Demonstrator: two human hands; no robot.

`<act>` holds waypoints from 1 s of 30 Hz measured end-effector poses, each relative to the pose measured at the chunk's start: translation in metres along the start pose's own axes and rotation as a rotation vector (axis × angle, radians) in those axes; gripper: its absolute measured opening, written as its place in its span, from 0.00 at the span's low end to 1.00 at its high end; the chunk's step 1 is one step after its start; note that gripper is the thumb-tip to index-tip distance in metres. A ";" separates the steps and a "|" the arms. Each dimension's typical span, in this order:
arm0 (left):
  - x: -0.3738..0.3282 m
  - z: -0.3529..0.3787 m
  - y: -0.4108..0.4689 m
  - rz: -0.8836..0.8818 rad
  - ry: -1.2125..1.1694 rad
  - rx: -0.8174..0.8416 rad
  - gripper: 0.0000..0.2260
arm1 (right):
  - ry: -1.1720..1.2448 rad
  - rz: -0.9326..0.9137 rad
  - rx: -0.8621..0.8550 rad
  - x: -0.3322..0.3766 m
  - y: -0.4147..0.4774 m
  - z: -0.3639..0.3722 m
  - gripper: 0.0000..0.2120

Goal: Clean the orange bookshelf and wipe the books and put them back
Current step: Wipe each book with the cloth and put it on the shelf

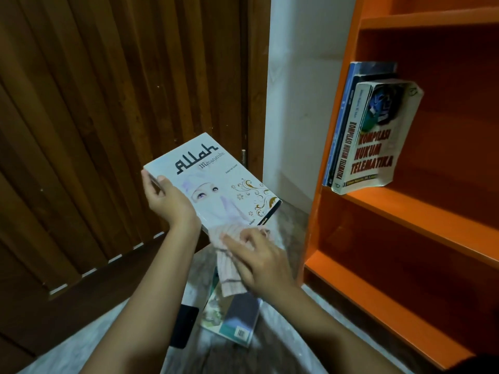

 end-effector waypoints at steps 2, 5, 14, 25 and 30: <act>-0.001 -0.003 0.000 0.017 0.001 0.009 0.18 | -0.013 -0.049 -0.025 -0.005 -0.010 0.003 0.17; -0.005 -0.006 -0.001 0.018 -0.009 0.072 0.18 | -0.069 0.137 -0.084 -0.023 -0.014 0.002 0.20; -0.010 0.016 -0.031 0.057 0.026 0.390 0.18 | 0.366 0.717 -0.266 -0.080 0.035 -0.043 0.15; -0.001 0.123 -0.140 0.107 -0.118 0.733 0.17 | 0.391 0.779 -0.422 -0.151 0.063 -0.155 0.23; 0.026 0.171 -0.191 0.223 -0.129 0.850 0.17 | 0.396 0.734 -0.631 -0.200 0.058 -0.194 0.17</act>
Point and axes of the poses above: each hand's wrist, its own y-axis towards the middle knuckle, its own z-axis out of the palm, x = y × z, the point moved 1 cm from there along y, towards the middle knuckle
